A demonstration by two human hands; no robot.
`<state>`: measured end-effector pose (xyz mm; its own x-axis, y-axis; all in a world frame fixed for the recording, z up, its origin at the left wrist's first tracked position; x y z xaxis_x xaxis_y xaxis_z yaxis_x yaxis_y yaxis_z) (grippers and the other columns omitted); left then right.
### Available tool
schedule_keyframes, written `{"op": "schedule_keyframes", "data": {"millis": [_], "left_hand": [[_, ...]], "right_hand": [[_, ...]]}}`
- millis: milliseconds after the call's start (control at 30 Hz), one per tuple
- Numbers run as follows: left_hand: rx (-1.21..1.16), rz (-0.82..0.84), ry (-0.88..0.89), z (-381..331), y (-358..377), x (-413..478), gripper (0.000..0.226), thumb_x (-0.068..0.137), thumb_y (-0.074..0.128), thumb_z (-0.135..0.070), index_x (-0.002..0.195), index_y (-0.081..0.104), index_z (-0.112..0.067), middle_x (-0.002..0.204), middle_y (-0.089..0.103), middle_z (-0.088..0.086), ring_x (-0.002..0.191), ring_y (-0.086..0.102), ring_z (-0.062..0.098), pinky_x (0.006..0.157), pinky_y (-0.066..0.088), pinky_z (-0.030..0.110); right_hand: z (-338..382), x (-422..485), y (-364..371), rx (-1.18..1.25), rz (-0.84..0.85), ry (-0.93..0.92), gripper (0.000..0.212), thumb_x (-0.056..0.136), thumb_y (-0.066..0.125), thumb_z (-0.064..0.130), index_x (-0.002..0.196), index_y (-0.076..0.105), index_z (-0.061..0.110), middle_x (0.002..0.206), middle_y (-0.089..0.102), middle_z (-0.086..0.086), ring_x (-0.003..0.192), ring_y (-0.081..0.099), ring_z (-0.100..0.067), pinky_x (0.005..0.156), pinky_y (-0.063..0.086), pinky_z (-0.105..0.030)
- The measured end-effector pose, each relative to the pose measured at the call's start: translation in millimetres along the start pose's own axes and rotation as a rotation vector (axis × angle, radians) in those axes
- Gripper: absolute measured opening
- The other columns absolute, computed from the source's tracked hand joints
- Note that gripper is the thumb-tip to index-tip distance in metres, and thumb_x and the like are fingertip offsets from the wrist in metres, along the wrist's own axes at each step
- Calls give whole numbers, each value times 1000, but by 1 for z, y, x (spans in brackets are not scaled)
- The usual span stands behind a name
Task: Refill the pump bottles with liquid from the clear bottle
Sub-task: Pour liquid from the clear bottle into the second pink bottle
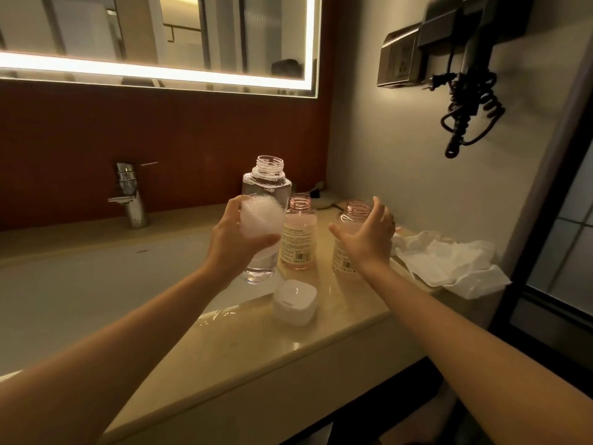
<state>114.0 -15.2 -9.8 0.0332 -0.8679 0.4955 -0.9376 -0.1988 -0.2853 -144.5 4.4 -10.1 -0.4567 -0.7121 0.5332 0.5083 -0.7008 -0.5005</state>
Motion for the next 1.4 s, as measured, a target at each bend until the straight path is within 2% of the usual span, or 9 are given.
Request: {"op": "schedule_keyframes", "data": {"millis": [133,333,667,767,867,1033,1167,1267,1400], "left_hand": [[63,6,21,5,6,0,79,61,84,-23,126,39,-29,118,51,5,104,53,28,82,54,47],[118,-27,53,2,-6,1,80,62,84,-22,128,39,-24,115,51,4,104,53,28,82,53,47],[217,-131,106,-7,-81,-9,79,62,84,-22,128,41,-21,112,55,9,99,54,29,78,50,39],[280,-144,105,-6,-109,-20,79,62,84,-22,129,42,-18,113,55,11,97,53,28,77,49,38],[346,-156,88,-3,-134,-30,80,62,84,-23,130,41,-18,115,56,13,96,52,28,78,48,39],[450,-140,99,-2,-160,-49,79,63,83,-18,130,43,-16,114,57,15,89,47,24,72,41,33],[519,-124,102,0,-170,-57,78,64,82,-16,130,42,-19,115,59,13,92,52,28,70,41,33],[574,-134,123,-2,-173,-60,78,64,82,-16,131,42,-18,118,59,12,97,54,33,69,40,33],[703,-100,188,-5,-168,-62,80,67,80,-18,135,39,-16,126,56,10,102,55,33,73,44,40]], "right_hand": [[-15,-2,14,154,119,99,92,74,75,35,143,17,17,141,35,-12,125,41,-28,92,42,-36],[-11,-1,12,192,119,107,87,72,77,33,139,24,17,134,43,-11,117,48,-26,84,44,-32],[84,-13,-18,406,-10,-123,80,71,77,35,134,31,18,128,48,-6,113,49,-19,81,45,-22],[108,-33,-9,472,45,-156,80,69,77,36,133,32,19,127,49,-6,112,51,-21,87,50,-31],[129,-59,8,489,142,-172,77,69,78,34,131,35,18,125,50,-6,108,51,-20,86,48,-30],[151,-116,53,497,350,-197,78,68,78,37,129,33,21,122,52,-6,106,54,-23,86,52,-43],[158,-145,75,446,415,-245,79,66,79,38,129,33,22,122,50,-4,109,51,-21,89,49,-37],[152,-156,83,456,446,-264,77,68,78,36,128,32,23,122,50,-4,108,51,-19,84,45,-29],[142,-161,87,535,440,-262,74,70,77,36,127,30,27,128,49,-4,112,51,-20,86,48,-32]]}}
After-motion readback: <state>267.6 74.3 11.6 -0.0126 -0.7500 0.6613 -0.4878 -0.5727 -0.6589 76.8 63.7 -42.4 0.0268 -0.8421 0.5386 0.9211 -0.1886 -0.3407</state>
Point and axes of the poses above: each hand's wrist, its own x-axis towards the middle knuckle, its own y-axis out of the palm, z = x × y, the point moved 9 cm from there along x, towards the middle knuckle
